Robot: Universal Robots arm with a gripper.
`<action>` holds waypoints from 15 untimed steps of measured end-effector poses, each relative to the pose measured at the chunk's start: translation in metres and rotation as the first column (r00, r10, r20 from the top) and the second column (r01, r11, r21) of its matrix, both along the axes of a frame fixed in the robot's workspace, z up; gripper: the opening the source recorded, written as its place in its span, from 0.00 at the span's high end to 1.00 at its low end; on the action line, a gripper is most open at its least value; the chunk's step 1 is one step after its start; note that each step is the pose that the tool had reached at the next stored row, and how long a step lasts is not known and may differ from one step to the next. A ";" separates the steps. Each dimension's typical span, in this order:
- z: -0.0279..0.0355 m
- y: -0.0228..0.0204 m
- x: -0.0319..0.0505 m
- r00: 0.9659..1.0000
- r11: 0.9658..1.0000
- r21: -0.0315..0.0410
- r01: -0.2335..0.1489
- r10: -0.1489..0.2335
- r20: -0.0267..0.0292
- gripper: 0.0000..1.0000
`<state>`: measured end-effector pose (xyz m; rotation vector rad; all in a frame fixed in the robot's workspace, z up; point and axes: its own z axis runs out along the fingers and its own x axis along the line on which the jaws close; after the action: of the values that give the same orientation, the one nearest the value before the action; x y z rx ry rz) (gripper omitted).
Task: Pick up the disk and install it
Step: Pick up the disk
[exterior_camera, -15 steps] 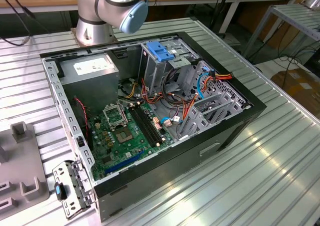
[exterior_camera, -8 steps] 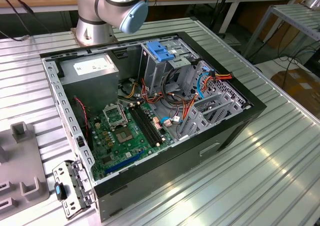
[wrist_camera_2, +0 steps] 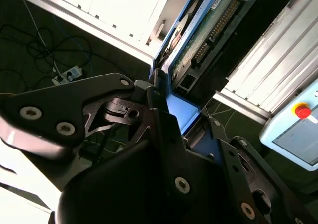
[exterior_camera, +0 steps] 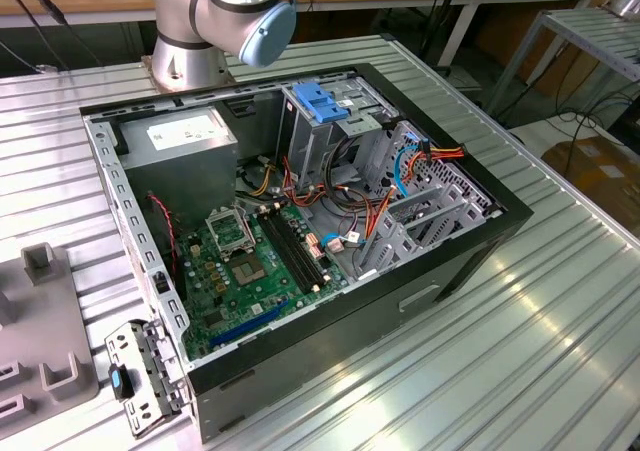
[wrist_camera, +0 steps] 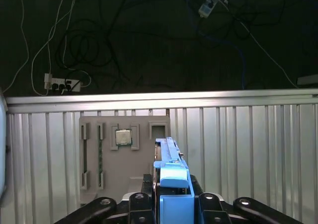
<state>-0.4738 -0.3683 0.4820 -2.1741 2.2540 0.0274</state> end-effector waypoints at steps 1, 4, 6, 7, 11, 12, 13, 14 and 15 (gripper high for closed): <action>0.0000 0.0000 0.0000 1.000 1.000 0.000 0.000 0.000 0.000 0.63; -0.0001 -0.0001 0.0005 1.000 1.000 0.000 0.000 0.000 0.000 0.63; -0.0001 -0.0001 0.0033 1.000 1.000 0.000 0.000 0.000 0.000 0.63; 0.0000 0.0000 0.0050 1.000 1.000 0.000 0.000 0.000 0.000 0.63; 0.0000 0.0000 0.0111 1.000 1.000 0.000 0.000 0.000 0.000 0.63; 0.0000 0.0000 0.0126 1.000 1.000 0.000 0.000 0.000 0.000 0.63; 0.0001 0.0000 0.0135 1.000 1.000 0.000 0.000 0.000 0.000 0.63; 0.0003 0.0000 0.0145 1.000 1.000 0.000 0.000 0.000 0.000 0.63; 0.0010 0.0000 0.0149 1.000 1.000 0.000 0.000 0.000 0.000 0.63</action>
<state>-0.4589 -0.3683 0.4830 -2.1741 2.2542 0.0276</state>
